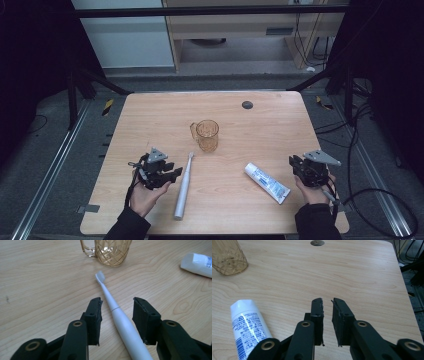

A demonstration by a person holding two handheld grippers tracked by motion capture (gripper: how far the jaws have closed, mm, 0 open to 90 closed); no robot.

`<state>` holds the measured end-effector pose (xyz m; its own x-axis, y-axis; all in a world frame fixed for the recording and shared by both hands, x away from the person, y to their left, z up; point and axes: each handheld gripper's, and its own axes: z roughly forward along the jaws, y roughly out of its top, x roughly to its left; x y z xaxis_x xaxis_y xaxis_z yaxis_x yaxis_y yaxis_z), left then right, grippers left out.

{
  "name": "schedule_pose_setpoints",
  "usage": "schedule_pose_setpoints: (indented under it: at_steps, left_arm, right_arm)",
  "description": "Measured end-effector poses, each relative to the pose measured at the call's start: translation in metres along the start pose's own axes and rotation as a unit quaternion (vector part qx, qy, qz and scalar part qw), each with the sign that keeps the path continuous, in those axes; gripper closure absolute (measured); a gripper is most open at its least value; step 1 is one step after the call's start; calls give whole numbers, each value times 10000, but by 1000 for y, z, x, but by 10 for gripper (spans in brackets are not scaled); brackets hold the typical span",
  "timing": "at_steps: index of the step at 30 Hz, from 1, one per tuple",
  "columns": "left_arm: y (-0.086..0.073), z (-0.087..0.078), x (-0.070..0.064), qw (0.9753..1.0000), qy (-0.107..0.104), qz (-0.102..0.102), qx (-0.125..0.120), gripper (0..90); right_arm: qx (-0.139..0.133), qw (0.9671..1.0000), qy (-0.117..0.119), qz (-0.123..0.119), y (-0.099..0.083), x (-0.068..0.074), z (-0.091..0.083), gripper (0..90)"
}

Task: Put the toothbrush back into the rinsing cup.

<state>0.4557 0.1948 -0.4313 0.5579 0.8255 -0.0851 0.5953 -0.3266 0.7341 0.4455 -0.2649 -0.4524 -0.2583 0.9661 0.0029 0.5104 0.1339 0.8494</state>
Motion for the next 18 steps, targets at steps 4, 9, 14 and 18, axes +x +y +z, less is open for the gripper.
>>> schedule_pose_setpoints:
  at_steps: [4,9,14,18]
  left_arm:
    - [7,-4,2,9999,59,18,88,531]
    - [19,-2,-2,9993,94,107,360,466]
    - [25,7,-7,9982,160,180,543,441]
    - [26,13,-11,9975,218,187,640,434]
  right_arm:
    - [14,10000,-64,7,0,-2,1,741]
    - [25,9999,-100,-39,0,-2,2,713]
    - [15,9999,-111,-57,0,-2,3,704]
    - [45,9999,-98,-56,0,-2,4,702]
